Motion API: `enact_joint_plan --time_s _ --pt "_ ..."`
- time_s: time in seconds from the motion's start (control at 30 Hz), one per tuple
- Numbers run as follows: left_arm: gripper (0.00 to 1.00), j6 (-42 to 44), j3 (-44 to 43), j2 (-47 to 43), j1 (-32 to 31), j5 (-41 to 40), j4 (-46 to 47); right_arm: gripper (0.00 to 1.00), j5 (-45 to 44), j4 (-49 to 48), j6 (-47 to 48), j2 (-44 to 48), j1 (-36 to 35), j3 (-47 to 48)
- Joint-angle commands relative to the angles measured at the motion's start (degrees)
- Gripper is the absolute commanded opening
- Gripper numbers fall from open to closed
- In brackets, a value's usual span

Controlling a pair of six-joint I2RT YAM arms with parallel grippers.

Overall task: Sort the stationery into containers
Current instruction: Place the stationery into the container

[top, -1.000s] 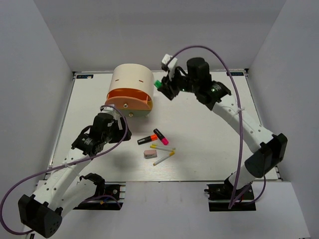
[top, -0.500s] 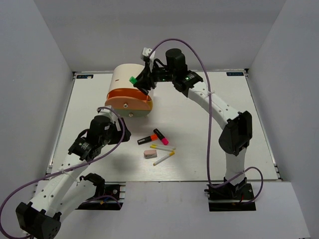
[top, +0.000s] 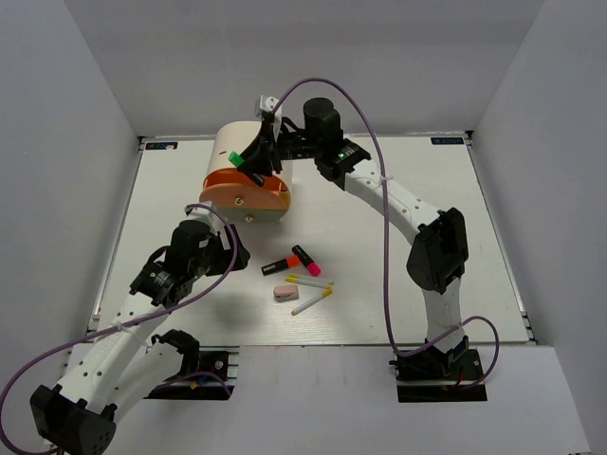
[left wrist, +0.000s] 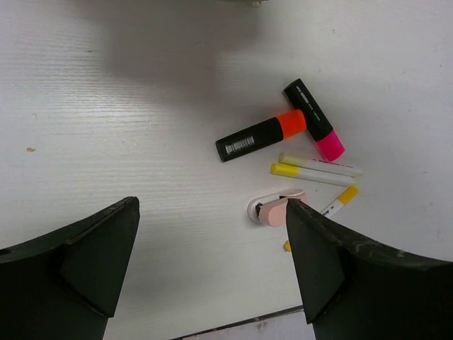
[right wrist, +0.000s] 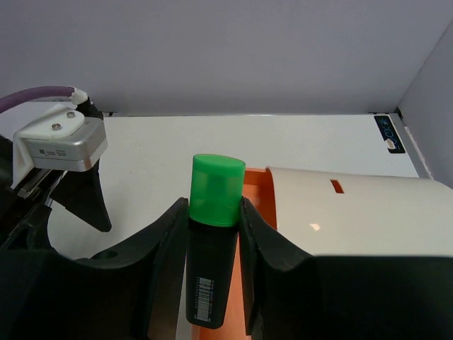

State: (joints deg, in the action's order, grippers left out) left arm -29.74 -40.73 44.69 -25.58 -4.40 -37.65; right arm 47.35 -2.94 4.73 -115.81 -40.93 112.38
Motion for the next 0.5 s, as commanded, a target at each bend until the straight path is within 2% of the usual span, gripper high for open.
enact_joint_plan --time_s 0.0,0.17,0.2,0.27,0.47 --pt "0.95 -0.32 0.39 -0.04 0.27 1.15 1.43 0.23 0.82 -3.13 -0.16 -1.61 -0.65 1.97" --pt "0.95 0.21 0.39 0.57 0.27 2.47 1.96 0.32 -0.33 -1.90 2.03 -3.10 -0.47 2.76" --pt "0.95 0.81 0.39 1.19 0.27 2.99 1.96 0.41 -0.59 -1.72 2.21 -3.28 -0.56 2.67" --pt "0.95 2.04 0.39 2.15 0.27 4.66 2.58 0.45 -0.51 -1.37 2.82 -3.11 -0.65 2.76" --pt "0.95 4.69 -1.28 6.38 0.27 8.36 3.72 0.47 -1.38 -1.10 4.32 -2.58 -0.56 2.14"
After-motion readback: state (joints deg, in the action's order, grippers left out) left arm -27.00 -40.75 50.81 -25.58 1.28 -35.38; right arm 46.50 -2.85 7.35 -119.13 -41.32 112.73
